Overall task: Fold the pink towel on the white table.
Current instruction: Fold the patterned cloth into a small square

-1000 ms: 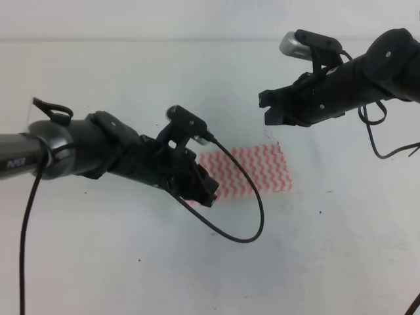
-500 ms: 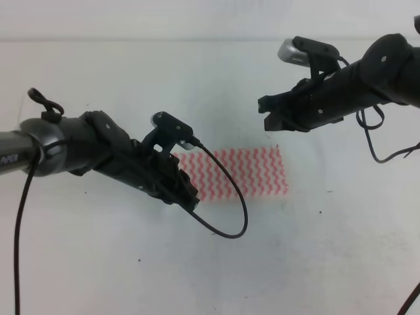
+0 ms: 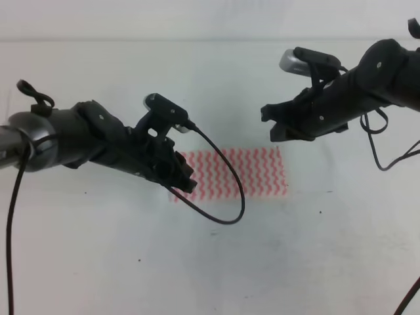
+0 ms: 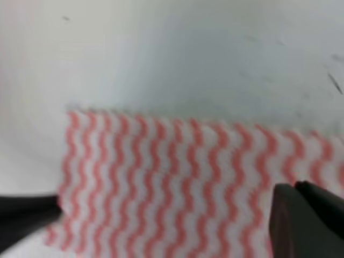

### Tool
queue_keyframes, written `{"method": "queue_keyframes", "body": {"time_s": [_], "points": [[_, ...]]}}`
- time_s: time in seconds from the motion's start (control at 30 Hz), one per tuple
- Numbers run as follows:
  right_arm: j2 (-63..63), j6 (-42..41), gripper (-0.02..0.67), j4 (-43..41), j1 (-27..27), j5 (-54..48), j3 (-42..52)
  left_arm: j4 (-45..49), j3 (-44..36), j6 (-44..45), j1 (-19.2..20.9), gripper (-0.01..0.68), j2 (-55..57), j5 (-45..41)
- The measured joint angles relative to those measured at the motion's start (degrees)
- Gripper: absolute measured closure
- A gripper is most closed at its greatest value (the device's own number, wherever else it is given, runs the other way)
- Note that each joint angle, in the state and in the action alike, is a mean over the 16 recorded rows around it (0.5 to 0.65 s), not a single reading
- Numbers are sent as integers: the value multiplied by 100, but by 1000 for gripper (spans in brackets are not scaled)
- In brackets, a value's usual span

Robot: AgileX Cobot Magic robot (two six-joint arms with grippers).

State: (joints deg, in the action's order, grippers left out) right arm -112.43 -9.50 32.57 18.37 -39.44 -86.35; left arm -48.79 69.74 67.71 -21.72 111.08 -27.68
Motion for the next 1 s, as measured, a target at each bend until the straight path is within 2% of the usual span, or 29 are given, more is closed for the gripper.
{"method": "queue_keyframes", "body": {"time_s": [0.47,0.73,1.0], "points": [[19,930,667,-995,266,-528,-1,-1125,2,664,409,674,78,-431],[8,1308,667,-1499,398,-480,-1,-1455,1,945,439,675,197,-622],[-12,1578,658,-1854,309,-271,-1,-1699,2,1104,439,675,400,-619]]}}
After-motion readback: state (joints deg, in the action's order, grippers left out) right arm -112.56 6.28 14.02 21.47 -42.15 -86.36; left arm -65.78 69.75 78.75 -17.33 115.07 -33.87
